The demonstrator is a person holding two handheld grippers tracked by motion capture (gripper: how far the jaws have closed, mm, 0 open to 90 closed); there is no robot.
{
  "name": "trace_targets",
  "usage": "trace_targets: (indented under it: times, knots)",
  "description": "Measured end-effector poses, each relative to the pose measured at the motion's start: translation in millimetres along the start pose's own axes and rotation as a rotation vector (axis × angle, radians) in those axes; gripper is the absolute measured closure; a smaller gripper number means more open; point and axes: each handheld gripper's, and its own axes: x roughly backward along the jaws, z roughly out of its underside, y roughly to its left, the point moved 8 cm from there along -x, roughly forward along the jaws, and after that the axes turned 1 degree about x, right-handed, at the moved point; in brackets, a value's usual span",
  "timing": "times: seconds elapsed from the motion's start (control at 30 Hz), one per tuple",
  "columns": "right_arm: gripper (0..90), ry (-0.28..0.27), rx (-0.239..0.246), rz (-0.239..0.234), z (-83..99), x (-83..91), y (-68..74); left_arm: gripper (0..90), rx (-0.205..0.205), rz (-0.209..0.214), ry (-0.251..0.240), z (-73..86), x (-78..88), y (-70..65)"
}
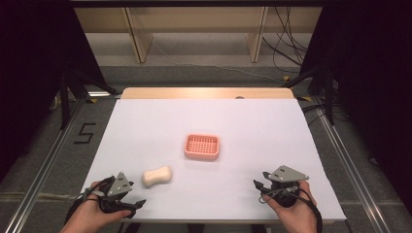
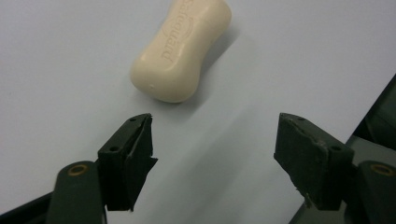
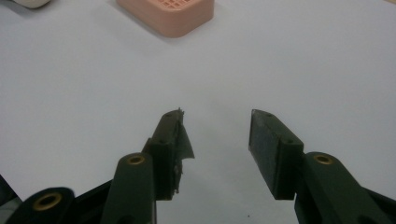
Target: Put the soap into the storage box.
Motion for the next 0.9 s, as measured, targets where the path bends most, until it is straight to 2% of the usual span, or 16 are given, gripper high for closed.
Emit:
trace_targets:
  times: [0.03,0.07,0.1,0.13,0.2,0.23,0.37,0.4,0.43,0.47,0.5,0.53,0.57,0.7,0.83,0.9]
  knots:
    - [55.5,-0.003,0.000,0.000,0.2,0.1,-0.4,27.5,0.010,0.004,0.013,-2.0,-0.4,0.5]
    - [55.5,0.021,-0.066,0.004,2.1,2.8,3.6,27.3,0.007,0.009,0.031,-4.2,-0.3,1.7]
    - [55.4,-0.001,-0.029,0.009,1.0,1.7,-0.3,27.3,0.004,0.004,0.042,-7.5,-0.1,3.6]
    - [55.4,-0.001,-0.029,0.009,1.0,1.7,-0.3,27.3,0.004,0.004,0.042,-7.5,-0.1,3.6]
    - [55.4,-0.010,-0.004,0.023,1.1,2.6,-4.3,27.2,-0.018,0.024,0.095,-17.4,-0.2,9.8]
    - [55.4,-0.008,-0.028,0.024,1.9,2.5,-2.4,27.2,-0.022,0.030,0.112,-20.7,-0.4,10.9]
    - [55.2,-0.006,-0.018,0.025,2.1,2.1,-3.9,27.2,-0.041,0.046,0.146,-29.7,-2.5,13.1]
    - [55.1,-0.009,-0.022,0.027,1.9,2.4,-4.1,27.2,-0.055,0.065,0.196,-34.5,-3.8,15.0]
    - [55.0,-0.008,-0.026,0.024,2.1,2.6,-4.0,27.2,-0.049,0.069,0.209,-36.7,-5.7,15.6]
    - [55.1,-0.006,-0.019,0.028,2.8,2.3,-5.2,27.2,-0.073,0.084,0.236,-38.2,-6.1,17.4]
    - [55.1,-0.006,-0.019,0.028,2.8,2.3,-5.2,27.1,-0.073,0.084,0.236,-38.2,-6.1,17.4]
    - [55.0,-0.005,-0.020,0.026,3.4,2.0,-5.6,27.1,-0.096,0.094,0.271,-38.8,-6.7,19.9]
    - [54.9,0.000,-0.030,0.022,4.2,2.2,-5.1,27.1,-0.084,0.098,0.278,-41.2,-10.1,20.0]
    - [54.3,0.005,-0.027,0.018,6.9,2.7,-4.8,27.1,-0.115,0.126,0.340,-50.5,-18.2,24.5]
    - [54.2,0.006,-0.032,0.032,8.4,3.0,-5.6,27.1,-0.111,0.144,0.360,-57.3,-23.3,24.3]
    - [54.1,0.008,-0.027,0.029,9.4,3.1,-4.8,27.1,-0.140,0.151,0.381,-64.9,-29.5,25.6]
